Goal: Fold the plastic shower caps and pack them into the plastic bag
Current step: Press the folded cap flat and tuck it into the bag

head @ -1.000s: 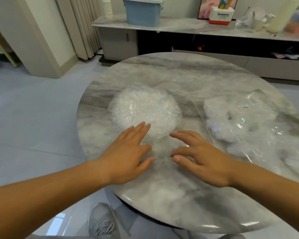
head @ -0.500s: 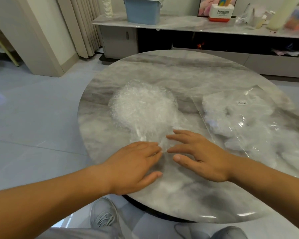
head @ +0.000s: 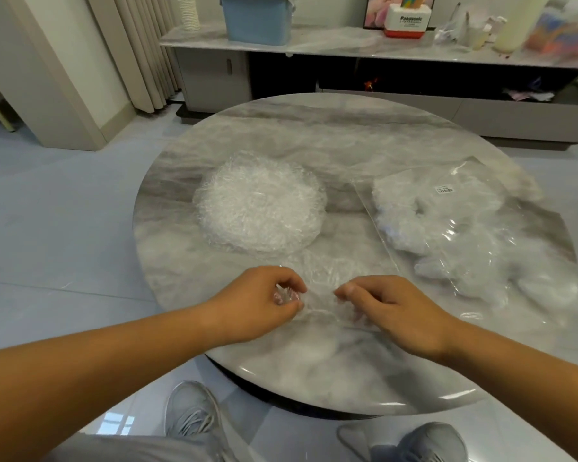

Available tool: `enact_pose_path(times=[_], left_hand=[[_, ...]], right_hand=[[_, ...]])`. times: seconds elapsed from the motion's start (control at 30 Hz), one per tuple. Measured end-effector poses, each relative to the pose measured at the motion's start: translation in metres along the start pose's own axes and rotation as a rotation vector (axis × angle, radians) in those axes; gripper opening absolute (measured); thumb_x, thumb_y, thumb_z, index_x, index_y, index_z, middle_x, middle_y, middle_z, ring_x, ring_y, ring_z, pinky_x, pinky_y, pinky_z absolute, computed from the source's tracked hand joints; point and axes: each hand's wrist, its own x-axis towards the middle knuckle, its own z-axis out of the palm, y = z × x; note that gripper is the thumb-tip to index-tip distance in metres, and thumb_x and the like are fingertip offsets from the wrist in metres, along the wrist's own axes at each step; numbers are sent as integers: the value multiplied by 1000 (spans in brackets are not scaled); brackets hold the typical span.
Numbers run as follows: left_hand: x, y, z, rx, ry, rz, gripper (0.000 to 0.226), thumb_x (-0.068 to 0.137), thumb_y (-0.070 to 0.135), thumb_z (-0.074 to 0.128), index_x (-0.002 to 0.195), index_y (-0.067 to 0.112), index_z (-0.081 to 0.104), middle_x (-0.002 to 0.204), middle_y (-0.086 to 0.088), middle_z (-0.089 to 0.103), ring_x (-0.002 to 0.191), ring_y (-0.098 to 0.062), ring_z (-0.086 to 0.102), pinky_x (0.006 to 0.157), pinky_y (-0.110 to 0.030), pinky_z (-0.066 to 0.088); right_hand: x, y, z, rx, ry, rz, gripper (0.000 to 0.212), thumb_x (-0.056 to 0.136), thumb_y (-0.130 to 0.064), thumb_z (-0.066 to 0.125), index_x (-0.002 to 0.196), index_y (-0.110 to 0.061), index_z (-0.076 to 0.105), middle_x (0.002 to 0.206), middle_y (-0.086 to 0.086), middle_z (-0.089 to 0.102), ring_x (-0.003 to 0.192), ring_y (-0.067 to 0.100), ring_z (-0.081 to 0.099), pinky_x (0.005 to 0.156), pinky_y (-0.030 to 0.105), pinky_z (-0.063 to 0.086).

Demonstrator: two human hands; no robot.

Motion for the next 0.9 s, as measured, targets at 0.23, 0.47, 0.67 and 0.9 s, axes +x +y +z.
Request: enact_pose_path(times=[0.23,0.47,0.67,0.9], left_hand=[[26,-6,0,93,52,-113,22,80,27,83,90,25,63,91,4,65,68,-2,59,61,-21,53],[25,4,-7,389,85,-115,41,83,45,76,114,30,53,90,12,54,78,-6,54,66,-27,45],[33,15,-6,263,49,-115,91,83,34,80,156,28,25,83,8,67,75,-5,64,66,-19,47],[35,17,-1,-18,-117,-157,96,90,20,73,161,30,9,91,4,76,69,-5,71,63,-19,55]], right_hand=[[20,10,11,-259,92,58,11,91,-38,70,87,-29,73,89,-14,64,85,4,60,84,31,53],[21,8,7,-393,161,26,26,84,-42,77,105,-31,67,105,-13,50,100,9,55,84,26,48],[24,-8,1,-208,267,36,39,83,-36,81,115,-31,60,85,-13,59,73,2,54,67,18,40],[31,-14,-1,420,155,284,58,94,-22,69,145,-20,41,85,-1,78,62,11,69,52,25,46]])
